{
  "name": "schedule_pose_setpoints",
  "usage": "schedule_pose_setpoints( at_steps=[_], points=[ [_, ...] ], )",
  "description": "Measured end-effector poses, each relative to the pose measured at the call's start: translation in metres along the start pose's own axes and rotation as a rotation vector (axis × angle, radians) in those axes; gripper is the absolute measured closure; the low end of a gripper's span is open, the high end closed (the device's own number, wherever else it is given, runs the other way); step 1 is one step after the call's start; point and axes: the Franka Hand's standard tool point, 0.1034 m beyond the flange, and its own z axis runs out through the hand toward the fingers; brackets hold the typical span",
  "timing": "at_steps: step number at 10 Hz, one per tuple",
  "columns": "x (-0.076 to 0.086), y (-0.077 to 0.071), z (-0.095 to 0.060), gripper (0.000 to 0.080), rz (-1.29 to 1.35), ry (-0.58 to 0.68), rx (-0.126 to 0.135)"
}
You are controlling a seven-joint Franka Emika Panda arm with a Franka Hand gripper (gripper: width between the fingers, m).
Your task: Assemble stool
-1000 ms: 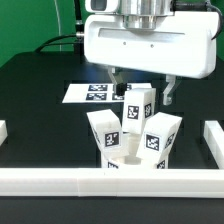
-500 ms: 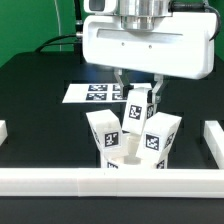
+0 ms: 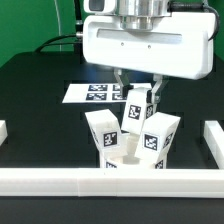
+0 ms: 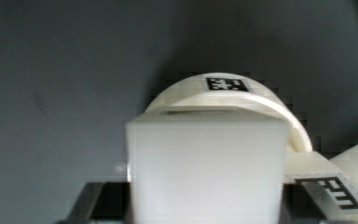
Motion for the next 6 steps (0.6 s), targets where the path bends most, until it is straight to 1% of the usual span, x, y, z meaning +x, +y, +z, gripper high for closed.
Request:
schedule_pose_setpoints(
  at_steps=[2, 6],
  points=[
    [-0.0006, -0.0011, -0.0002, 0.0459, 0.155, -0.006, 0.011],
    [-0.002, -0.0038, -0.0004, 0.0459, 0.375, -0.005, 0.015]
  ],
)
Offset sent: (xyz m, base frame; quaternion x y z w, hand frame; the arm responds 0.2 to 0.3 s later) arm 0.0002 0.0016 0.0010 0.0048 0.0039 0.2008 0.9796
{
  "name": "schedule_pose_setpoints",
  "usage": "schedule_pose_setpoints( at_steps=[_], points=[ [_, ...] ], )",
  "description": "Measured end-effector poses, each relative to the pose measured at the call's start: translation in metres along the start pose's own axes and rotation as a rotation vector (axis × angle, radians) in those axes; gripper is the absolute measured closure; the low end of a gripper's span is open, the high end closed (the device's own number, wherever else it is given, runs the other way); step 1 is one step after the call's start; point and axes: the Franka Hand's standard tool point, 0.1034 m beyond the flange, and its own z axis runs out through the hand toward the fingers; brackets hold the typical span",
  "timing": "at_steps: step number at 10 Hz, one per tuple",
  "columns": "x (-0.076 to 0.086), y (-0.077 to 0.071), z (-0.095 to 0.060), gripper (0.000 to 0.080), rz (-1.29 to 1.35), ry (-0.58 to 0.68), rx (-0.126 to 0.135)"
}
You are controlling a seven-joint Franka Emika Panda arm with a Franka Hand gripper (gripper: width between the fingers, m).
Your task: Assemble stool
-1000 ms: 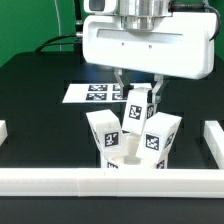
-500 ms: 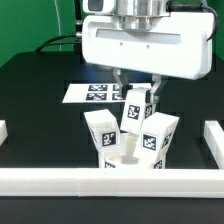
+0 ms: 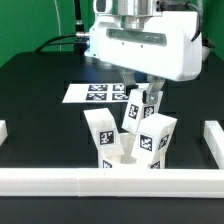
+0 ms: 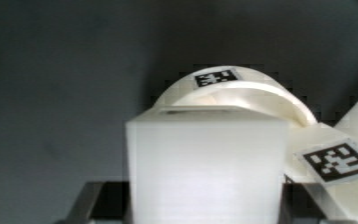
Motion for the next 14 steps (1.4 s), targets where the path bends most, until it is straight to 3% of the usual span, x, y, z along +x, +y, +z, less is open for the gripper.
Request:
schedule_pose_setpoints(
  at_steps=[5, 8, 11, 14],
  points=[
    [-0.003, -0.001, 0.001, 0.0459, 0.304, -0.009, 0.008],
    [0.005, -0.003, 0.003, 0.0459, 0.526, -0.01, 0.079],
    [0.007, -0.003, 0.003, 0.0459, 0.714, -0.03, 0.114],
    [0.009, -0.002, 0.004, 0.0459, 0.905, -0.06, 0.127]
  ],
)
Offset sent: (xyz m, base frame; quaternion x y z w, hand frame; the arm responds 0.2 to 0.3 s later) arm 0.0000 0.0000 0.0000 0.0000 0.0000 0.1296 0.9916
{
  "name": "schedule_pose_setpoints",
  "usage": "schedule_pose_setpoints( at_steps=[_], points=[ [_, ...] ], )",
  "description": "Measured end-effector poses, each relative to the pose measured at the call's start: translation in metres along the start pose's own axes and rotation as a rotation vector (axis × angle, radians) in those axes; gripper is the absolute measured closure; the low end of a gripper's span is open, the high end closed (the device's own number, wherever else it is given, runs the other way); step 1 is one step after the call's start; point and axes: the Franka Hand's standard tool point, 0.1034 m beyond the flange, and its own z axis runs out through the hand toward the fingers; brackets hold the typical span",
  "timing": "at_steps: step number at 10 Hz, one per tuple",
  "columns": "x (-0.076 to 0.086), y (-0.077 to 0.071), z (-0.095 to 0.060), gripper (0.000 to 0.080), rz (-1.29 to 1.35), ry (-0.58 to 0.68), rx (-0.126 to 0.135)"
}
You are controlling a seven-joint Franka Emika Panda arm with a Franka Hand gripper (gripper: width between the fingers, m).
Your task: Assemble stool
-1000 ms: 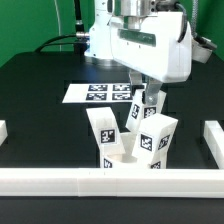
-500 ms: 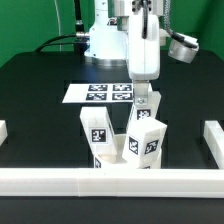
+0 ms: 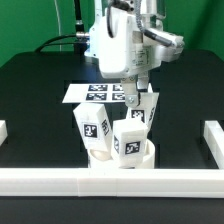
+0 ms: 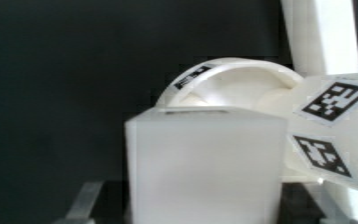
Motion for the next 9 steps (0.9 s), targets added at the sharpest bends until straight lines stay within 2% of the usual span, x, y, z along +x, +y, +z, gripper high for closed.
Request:
schedule_pose_setpoints(
  at_steps=[3, 4, 5, 6, 7, 9],
  points=[
    [0.0, 0.0, 0.0, 0.0459, 0.053, -0.001, 0.001],
    [0.0, 0.0, 0.001, 0.0217, 0.047, 0.0, -0.003],
    [0.0, 0.002, 0.001, 0.0217, 0.045, -0.002, -0.016],
    [-0.001, 0.004, 0.001, 0.017, 0.042, -0.006, -0.035],
    [-0.003, 0.003, 0.0, 0.0156, 0.032, -0.01, -0.05],
    [-0.009, 0.0, -0.01, 0.0151, 0.015, -0.034, -0.079]
  ],
)
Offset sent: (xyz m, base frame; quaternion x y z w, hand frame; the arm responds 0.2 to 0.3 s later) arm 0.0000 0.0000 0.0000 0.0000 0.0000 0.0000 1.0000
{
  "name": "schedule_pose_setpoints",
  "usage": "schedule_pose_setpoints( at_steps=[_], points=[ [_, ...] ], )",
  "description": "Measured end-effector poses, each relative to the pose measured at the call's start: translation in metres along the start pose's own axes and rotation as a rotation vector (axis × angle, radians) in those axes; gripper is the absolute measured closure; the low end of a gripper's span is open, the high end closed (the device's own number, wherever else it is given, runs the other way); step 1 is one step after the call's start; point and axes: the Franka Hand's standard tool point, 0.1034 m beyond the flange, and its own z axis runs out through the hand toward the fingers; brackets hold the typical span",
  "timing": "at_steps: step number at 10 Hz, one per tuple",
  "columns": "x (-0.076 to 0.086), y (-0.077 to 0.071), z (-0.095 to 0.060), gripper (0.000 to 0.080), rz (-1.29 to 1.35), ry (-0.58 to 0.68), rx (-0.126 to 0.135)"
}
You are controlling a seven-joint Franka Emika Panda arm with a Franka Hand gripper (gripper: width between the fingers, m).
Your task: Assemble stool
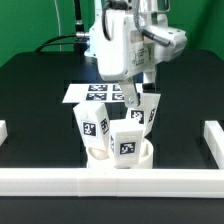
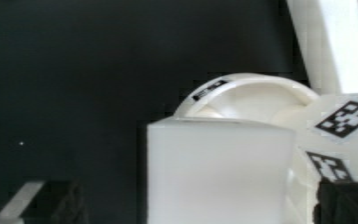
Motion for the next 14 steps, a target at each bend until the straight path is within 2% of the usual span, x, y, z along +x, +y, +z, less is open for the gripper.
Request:
schedule_pose_setpoints(
  at_steps=[1, 2, 5, 7, 8, 10, 14],
  points=[
    [-0.0052, -0.002, -0.0071, 0.0151, -0.001, -0.015, -0.007],
    [-0.0068, -0.0036, -0.0096, 0.015, -0.016, -0.019, -0.001],
    [-0.0051, -0.002, -0.0066, 0.015, -0.043, -0.014, -0.006],
    [-0.0053, 0.0004, -0.0078, 0.015, -0.35, 0.016, -0.054],
    [-0.0078, -0.0024, -0.011, 0.015, -0.51, 0.023, -0.064],
    [-0.0113, -0.0065, -0.0139, 0.015, -0.722, 0.025, -0.065],
    [-0.0092, -0.0064, -0.0132, 0.015, -0.973, 0.02, -0.071]
  ],
)
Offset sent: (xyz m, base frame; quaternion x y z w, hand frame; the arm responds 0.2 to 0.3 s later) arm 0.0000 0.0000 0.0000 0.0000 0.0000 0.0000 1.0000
